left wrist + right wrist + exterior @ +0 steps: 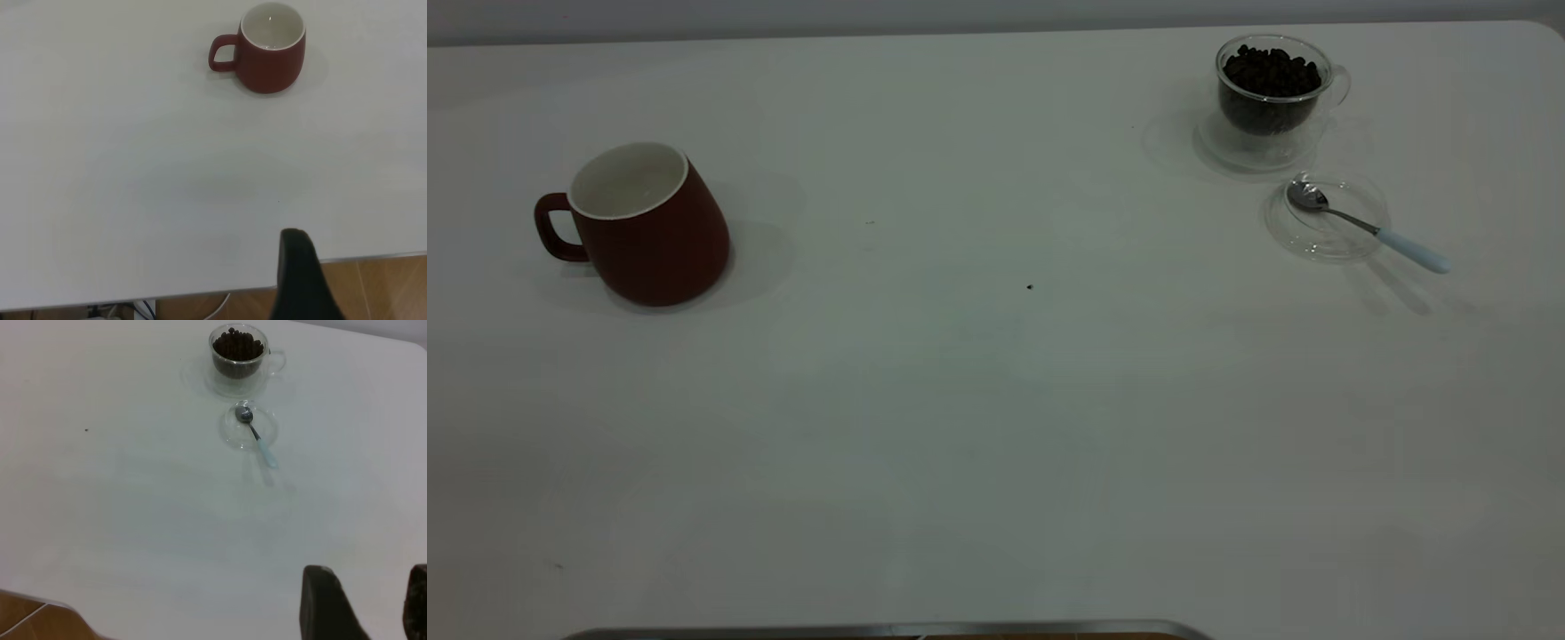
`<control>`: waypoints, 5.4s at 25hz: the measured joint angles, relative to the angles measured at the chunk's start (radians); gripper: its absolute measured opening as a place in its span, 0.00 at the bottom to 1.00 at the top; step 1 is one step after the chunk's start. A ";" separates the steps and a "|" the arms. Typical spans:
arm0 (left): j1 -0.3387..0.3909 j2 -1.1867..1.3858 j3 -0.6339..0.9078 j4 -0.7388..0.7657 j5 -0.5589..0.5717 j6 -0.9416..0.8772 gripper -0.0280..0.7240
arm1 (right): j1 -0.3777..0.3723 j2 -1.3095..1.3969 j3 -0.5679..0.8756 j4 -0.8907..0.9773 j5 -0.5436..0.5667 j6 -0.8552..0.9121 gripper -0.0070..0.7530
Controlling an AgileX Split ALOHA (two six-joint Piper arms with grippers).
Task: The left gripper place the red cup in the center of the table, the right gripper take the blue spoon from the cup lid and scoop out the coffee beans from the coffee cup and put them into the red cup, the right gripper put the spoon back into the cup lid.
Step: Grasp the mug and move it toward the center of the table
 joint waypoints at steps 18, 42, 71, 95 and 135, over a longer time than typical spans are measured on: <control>0.000 0.000 0.000 0.000 0.000 0.001 0.72 | 0.000 0.000 0.000 0.000 0.000 0.000 0.44; -0.004 0.463 -0.151 -0.025 -0.149 0.152 0.72 | 0.000 0.000 0.000 0.001 0.000 0.013 0.35; -0.040 1.827 -0.747 0.142 -0.304 0.891 0.72 | 0.000 0.000 0.000 0.003 0.000 0.015 0.52; -0.056 2.224 -0.793 0.371 -0.632 1.045 0.72 | 0.000 0.000 0.000 -0.008 0.000 0.044 0.52; -0.419 2.360 -0.988 0.251 -0.740 0.912 0.72 | 0.000 0.000 0.000 -0.009 0.000 0.045 0.52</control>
